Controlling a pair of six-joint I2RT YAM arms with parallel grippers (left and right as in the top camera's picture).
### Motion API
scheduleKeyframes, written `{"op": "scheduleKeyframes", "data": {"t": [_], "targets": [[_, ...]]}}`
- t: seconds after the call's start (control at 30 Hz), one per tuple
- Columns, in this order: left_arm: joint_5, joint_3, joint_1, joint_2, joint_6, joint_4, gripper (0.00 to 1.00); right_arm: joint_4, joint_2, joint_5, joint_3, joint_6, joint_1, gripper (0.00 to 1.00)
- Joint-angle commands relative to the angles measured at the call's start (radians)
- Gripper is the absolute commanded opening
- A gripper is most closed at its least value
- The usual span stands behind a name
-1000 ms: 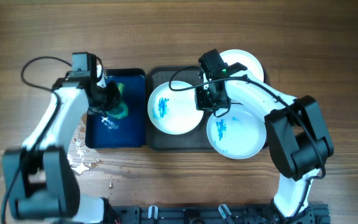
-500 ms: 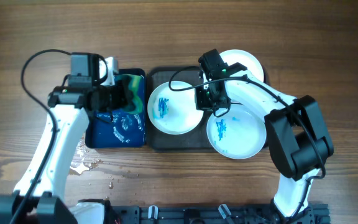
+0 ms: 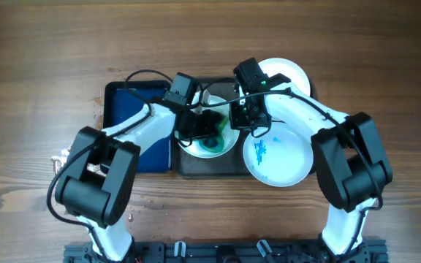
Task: Clean dirty plates on tray and stack at the side
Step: 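Scrub the left white plate with the sponge while right gripper holds rim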
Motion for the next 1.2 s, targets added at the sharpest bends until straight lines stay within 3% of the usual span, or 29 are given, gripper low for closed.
{"op": "scheduleKeyframes", "data": {"t": [0.0, 0.17, 0.37, 0.43, 0.57, 0.67, 0.9, 1.03, 1.17], "targets": [[-0.074, 0.014, -0.003, 0.068, -0.053, 0.004, 0.04, -0.016, 0.018, -0.001, -0.009, -0.004, 0.002, 0.04], [-0.507, 0.014, 0.055, 0.077, -0.168, -0.192, 0.04, -0.021, 0.018, -0.001, -0.009, -0.003, 0.002, 0.04], [-0.707, 0.014, 0.099, 0.077, -0.245, -0.299, 0.04, -0.021, 0.018, 0.002, -0.009, 0.013, 0.002, 0.04], [-0.688, 0.014, 0.099, 0.077, -0.228, -0.298, 0.04, -0.024, 0.018, 0.002, -0.009, 0.012, 0.002, 0.04], [-0.26, 0.014, 0.04, 0.077, -0.023, -0.185, 0.04, -0.028, 0.018, 0.003, -0.009, 0.012, 0.002, 0.04], [-0.084, 0.014, -0.064, 0.077, -0.056, -0.084, 0.04, -0.031, 0.018, 0.003, -0.009, 0.012, 0.002, 0.05], [-0.101, 0.014, -0.103, 0.077, -0.152, 0.047, 0.04, -0.05, 0.018, 0.003, -0.009, 0.013, 0.002, 0.04], [-0.307, 0.014, -0.04, 0.077, -0.167, 0.043, 0.04, -0.066, 0.018, 0.003, -0.009, 0.012, 0.002, 0.04], [-0.475, 0.014, 0.109, 0.077, -0.167, 0.0, 0.04, -0.076, 0.018, 0.003, -0.009, 0.012, 0.002, 0.04]]}}
